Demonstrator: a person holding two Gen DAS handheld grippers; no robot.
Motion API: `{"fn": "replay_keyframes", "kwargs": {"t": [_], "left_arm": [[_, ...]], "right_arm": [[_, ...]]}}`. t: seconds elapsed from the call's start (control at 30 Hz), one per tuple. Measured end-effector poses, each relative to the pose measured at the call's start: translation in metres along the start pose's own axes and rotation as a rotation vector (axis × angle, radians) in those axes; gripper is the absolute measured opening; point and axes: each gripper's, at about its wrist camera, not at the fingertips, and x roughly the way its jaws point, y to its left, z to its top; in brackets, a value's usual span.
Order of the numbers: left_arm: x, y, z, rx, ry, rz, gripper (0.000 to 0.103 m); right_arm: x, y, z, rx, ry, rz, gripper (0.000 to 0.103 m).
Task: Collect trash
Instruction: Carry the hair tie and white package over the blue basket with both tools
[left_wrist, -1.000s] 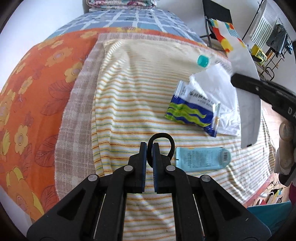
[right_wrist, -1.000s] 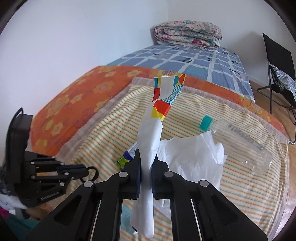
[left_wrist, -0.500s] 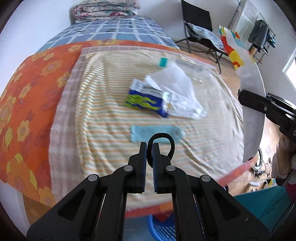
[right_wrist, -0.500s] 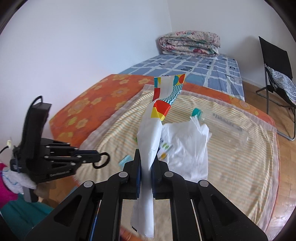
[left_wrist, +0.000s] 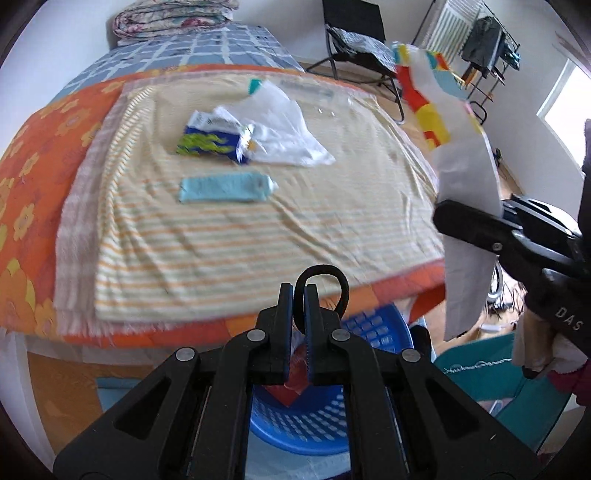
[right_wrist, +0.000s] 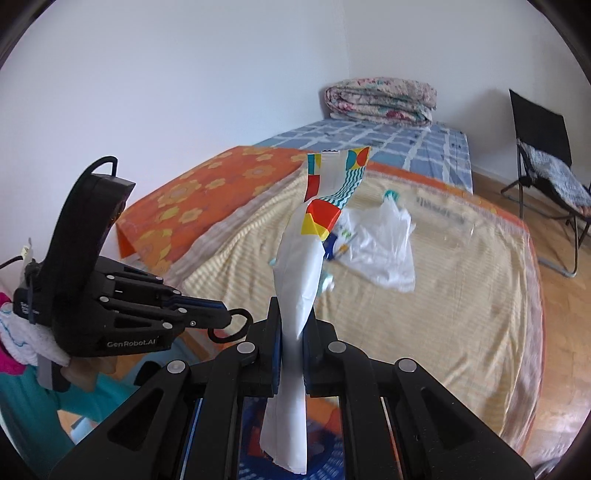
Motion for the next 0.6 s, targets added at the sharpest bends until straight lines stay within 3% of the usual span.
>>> {"fn": "replay_keyframes", "kwargs": {"t": [0.33, 0.6], "left_arm": [[0.029, -0.017, -0.047, 0.018, 0.114, -0.008, 0.004], [0.048, -0.021, -0.071, 0.026, 0.179, 0.005, 0.004]], "right_arm": [[0.022, 0.009, -0.061, -0.004, 0.107, -0.014, 0.007], [0.032, 0.006, -0.084, 0.021, 0.164, -0.007, 0.007]]}}
